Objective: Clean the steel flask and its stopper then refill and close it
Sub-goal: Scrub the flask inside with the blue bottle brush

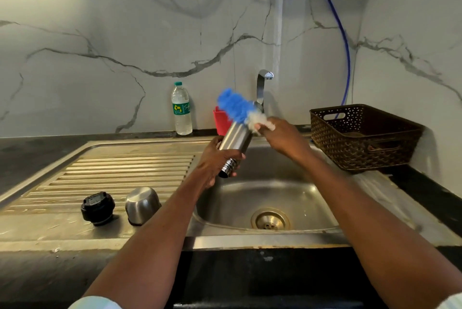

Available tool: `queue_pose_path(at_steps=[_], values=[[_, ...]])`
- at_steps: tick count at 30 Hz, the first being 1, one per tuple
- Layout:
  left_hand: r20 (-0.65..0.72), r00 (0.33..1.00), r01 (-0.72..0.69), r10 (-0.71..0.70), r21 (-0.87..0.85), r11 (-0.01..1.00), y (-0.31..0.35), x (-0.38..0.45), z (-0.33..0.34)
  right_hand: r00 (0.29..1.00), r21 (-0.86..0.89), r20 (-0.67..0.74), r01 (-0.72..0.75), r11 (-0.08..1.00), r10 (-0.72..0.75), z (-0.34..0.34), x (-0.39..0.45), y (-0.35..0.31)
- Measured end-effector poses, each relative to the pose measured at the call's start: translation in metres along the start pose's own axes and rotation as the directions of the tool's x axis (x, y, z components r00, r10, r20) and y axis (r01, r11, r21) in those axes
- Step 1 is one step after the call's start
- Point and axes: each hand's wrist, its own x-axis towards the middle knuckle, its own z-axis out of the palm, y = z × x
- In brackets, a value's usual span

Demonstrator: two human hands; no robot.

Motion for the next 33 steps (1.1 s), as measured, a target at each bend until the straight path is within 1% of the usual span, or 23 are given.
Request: queue_pose_path(at_steps=[2, 3, 6, 7, 9, 10, 11, 13, 14, 15, 17, 18, 19, 21, 22, 23, 25, 26, 27, 29, 30, 31, 33], values=[[-0.006, 0.999, -0.039, 0.040, 0.082, 0.996, 0.000, -0.002, 0.004, 0.966, 0.020, 0.258, -0.020, 1.000, 0.014, -0.001, -0.004, 0.001], [-0.018, 0.998, -0.057, 0.059, 0.104, 0.993, 0.000, -0.002, 0.004, 0.966, 0.012, 0.255, -0.033, 0.999, 0.029, -0.002, -0.003, 0.001], [-0.072, 0.994, -0.064, 0.077, 0.169, 0.984, 0.000, -0.002, 0.006, 0.993, 0.032, -0.096, -0.069, 0.997, 0.072, -0.004, 0.004, 0.004], [-0.079, 0.993, -0.067, 0.084, 0.188, 0.980, -0.001, -0.002, 0.007, 0.994, 0.030, -0.089, -0.063, 0.998, 0.065, -0.004, 0.003, 0.004], [-0.068, 0.992, -0.092, 0.107, 0.197, 0.976, -0.003, -0.001, 0.008, 0.986, 0.032, 0.160, -0.057, 0.998, 0.051, -0.004, -0.002, -0.001], [-0.067, 0.991, -0.105, 0.120, 0.195, 0.975, -0.004, 0.000, 0.007, 0.969, 0.030, 0.240, -0.067, 0.997, 0.058, -0.005, -0.005, -0.002], [-0.080, 0.989, -0.108, 0.125, 0.193, 0.975, -0.004, 0.001, 0.006, 0.972, 0.034, 0.227, -0.073, 0.997, 0.063, -0.005, -0.003, -0.002], [-0.122, 0.987, -0.077, 0.102, 0.190, 0.979, -0.004, 0.002, 0.003, 0.997, 0.009, -0.017, -0.078, 0.997, 0.078, -0.005, 0.003, 0.001], [-0.129, 0.987, -0.069, 0.095, 0.197, 0.978, -0.004, 0.003, 0.003, 0.994, -0.008, -0.080, -0.079, 0.997, 0.078, -0.004, 0.002, -0.001], [-0.127, 0.987, -0.070, 0.097, 0.205, 0.976, -0.004, 0.002, 0.003, 0.996, -0.015, -0.048, -0.073, 0.997, 0.072, -0.004, 0.001, -0.001], [-0.105, 0.990, -0.078, 0.099, 0.188, 0.979, -0.004, 0.001, 0.003, 0.974, 0.024, 0.214, -0.084, 0.996, 0.076, -0.005, -0.006, -0.003], [-0.105, 0.990, -0.080, 0.098, 0.164, 0.983, -0.004, 0.001, 0.002, 0.962, 0.036, 0.265, -0.080, 0.996, 0.068, -0.006, -0.008, -0.003], [-0.118, 0.989, -0.074, 0.089, 0.130, 0.989, -0.003, 0.001, 0.001, 0.976, 0.049, 0.207, -0.081, 0.995, 0.070, -0.007, -0.004, -0.002], [-0.144, 0.987, -0.060, 0.072, 0.085, 0.995, -0.002, 0.003, -0.003, 0.992, 0.075, -0.074, -0.092, 0.993, 0.098, -0.007, 0.003, 0.005], [-0.146, 0.986, -0.067, 0.080, 0.094, 0.993, -0.001, 0.003, -0.005, 0.988, 0.092, -0.106, -0.107, 0.990, 0.116, -0.007, 0.003, 0.005], [-0.138, 0.985, -0.085, 0.100, 0.111, 0.990, -0.001, 0.002, -0.006, 0.990, 0.108, -0.047, -0.128, 0.986, 0.134, -0.008, 0.002, 0.006], [-0.126, 0.983, -0.117, 0.134, 0.131, 0.984, -0.001, 0.001, -0.007, 0.953, 0.143, 0.267, -0.189, 0.971, 0.146, -0.013, -0.005, 0.006], [-0.136, 0.980, -0.124, 0.144, 0.145, 0.982, -0.001, 0.001, -0.007, 0.937, 0.156, 0.321, -0.192, 0.969, 0.135, -0.015, -0.007, 0.006], [-0.157, 0.975, -0.126, 0.155, 0.175, 0.976, -0.001, 0.001, -0.008, 0.948, 0.166, 0.281, -0.203, 0.965, 0.151, -0.015, -0.005, 0.006], [-0.212, 0.960, -0.122, 0.184, 0.276, 0.953, -0.002, 0.003, -0.007, 0.984, 0.156, 0.018, -0.179, 0.972, 0.178, -0.013, -0.001, 0.008], [-0.224, 0.950, -0.131, 0.217, 0.343, 0.930, -0.003, 0.004, -0.006, 0.984, 0.135, -0.015, -0.173, 0.976, 0.177, -0.011, -0.002, 0.008], [-0.221, 0.942, -0.147, 0.255, 0.412, 0.899, -0.005, 0.004, -0.004, 0.983, 0.122, 0.041, -0.184, 0.975, 0.181, -0.009, -0.002, 0.009], [-0.192, 0.933, -0.170, 0.305, 0.512, 0.842, -0.007, 0.005, -0.001, 0.944, 0.152, 0.283, -0.217, 0.964, 0.168, -0.010, -0.006, 0.008]])
